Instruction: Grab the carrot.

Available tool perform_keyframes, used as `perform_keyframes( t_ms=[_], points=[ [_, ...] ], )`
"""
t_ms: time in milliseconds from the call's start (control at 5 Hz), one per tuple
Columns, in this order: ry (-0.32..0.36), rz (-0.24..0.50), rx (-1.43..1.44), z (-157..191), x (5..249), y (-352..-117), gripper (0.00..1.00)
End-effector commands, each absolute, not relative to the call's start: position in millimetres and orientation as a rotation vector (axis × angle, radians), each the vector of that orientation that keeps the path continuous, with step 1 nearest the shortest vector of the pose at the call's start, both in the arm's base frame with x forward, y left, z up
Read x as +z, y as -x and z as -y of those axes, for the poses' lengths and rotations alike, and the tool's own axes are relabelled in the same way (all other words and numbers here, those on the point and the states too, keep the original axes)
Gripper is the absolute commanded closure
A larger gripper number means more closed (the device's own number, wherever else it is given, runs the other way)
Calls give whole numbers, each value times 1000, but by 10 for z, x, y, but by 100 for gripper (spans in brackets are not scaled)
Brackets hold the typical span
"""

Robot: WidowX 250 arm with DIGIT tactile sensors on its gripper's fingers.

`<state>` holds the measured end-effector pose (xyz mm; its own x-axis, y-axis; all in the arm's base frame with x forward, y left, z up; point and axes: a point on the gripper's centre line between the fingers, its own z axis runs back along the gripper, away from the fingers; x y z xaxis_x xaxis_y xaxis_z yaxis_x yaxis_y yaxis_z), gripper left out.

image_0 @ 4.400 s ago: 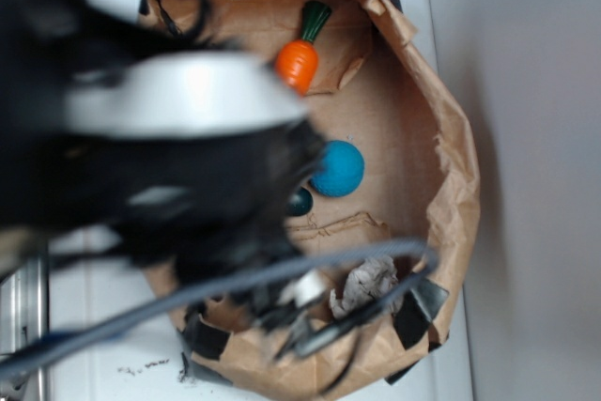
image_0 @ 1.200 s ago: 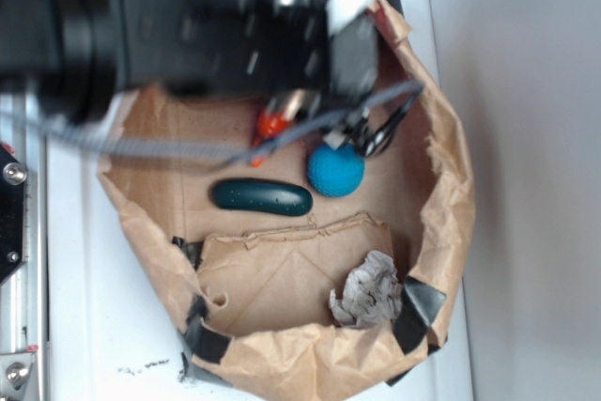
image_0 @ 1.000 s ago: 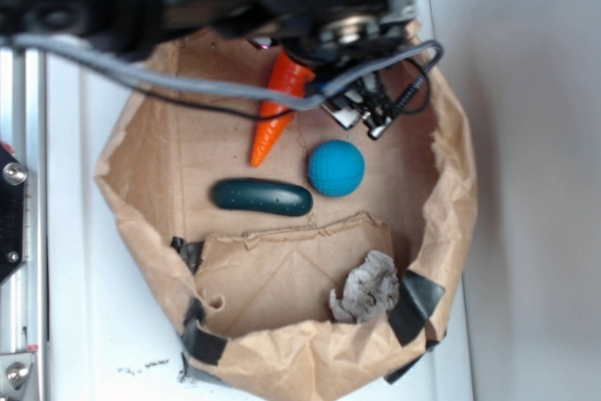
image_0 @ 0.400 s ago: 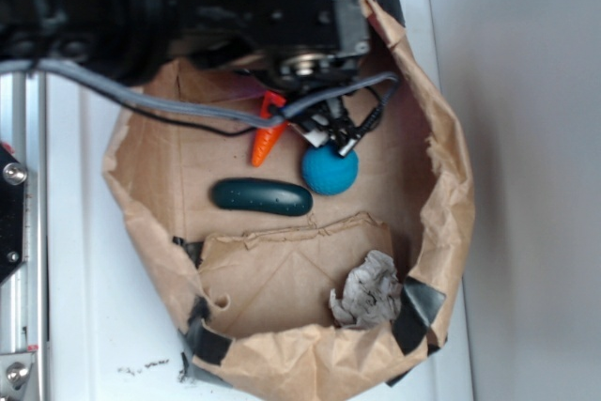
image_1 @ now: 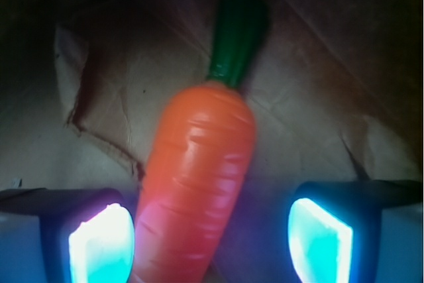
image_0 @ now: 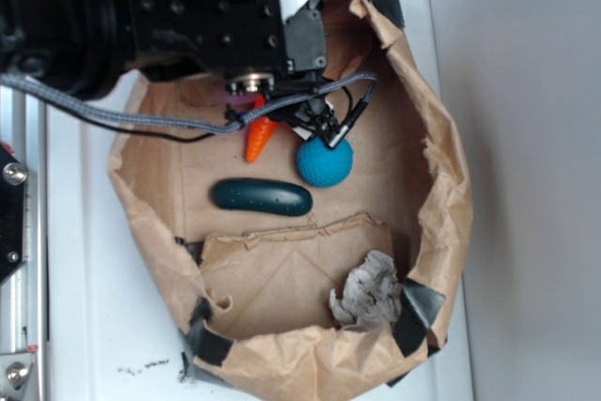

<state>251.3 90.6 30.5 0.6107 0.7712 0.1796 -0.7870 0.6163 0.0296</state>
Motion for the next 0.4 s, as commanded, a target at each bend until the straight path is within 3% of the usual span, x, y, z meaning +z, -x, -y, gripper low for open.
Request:
perform_keyframes(
  t_ms=[0,200],
  points=[
    [-95,183,935,-995,372,-2622,100],
    [-86,172,937,-976,482,-2651,100]
  ],
)
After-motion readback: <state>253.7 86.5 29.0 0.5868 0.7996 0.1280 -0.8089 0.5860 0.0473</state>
